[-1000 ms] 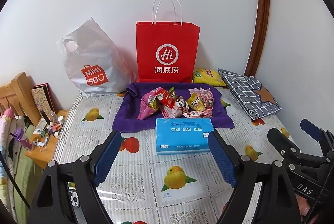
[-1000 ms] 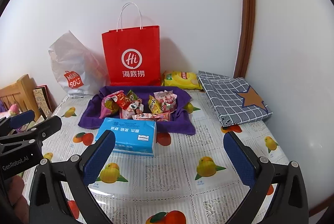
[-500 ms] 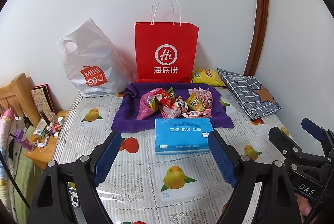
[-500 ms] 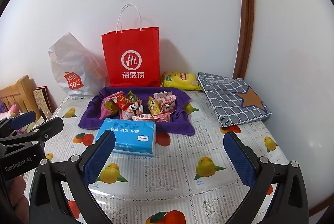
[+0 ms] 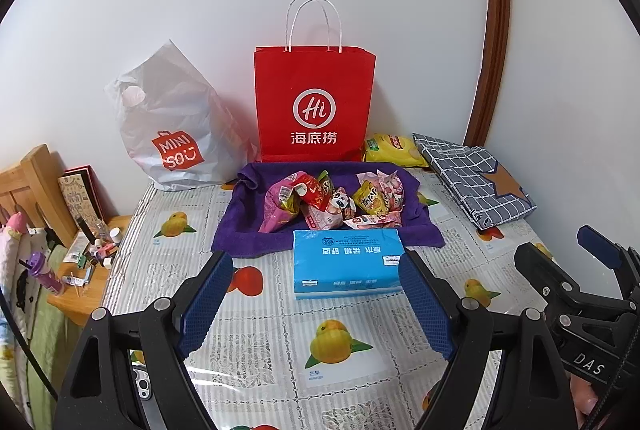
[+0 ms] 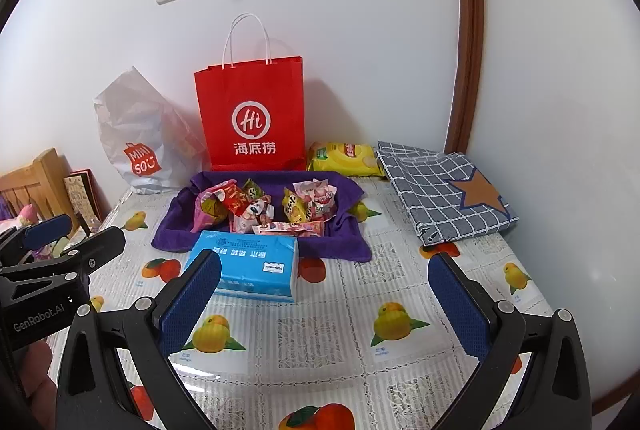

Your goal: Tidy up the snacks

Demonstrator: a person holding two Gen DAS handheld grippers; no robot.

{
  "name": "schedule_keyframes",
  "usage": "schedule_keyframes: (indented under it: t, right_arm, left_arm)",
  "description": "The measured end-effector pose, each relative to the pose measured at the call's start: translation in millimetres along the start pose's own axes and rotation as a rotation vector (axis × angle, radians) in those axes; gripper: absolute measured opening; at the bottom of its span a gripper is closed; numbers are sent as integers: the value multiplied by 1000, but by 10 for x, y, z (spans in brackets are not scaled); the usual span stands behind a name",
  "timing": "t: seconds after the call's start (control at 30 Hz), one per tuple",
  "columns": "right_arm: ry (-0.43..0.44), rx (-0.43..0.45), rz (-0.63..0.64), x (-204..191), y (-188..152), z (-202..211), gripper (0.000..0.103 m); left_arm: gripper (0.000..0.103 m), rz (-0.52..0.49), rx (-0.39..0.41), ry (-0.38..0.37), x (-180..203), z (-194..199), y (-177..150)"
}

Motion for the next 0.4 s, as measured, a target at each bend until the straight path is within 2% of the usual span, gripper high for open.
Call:
schedule_keyframes:
  t: [0.4]
  right_arm:
    - [-2, 5, -2, 1, -6, 21, 102]
  left_arm:
    - [84, -22, 9, -2, 20, 16, 23]
Point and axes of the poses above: each gripper's, at about its wrist camera, not at the fingertips, and z roughly against the way its jaws point, x to its right, y to its top, the point moved 9 cm from there along -z, roughly the way its jaws point, and after that the axes turned 7 degrees about y, right-handed, at the moved point
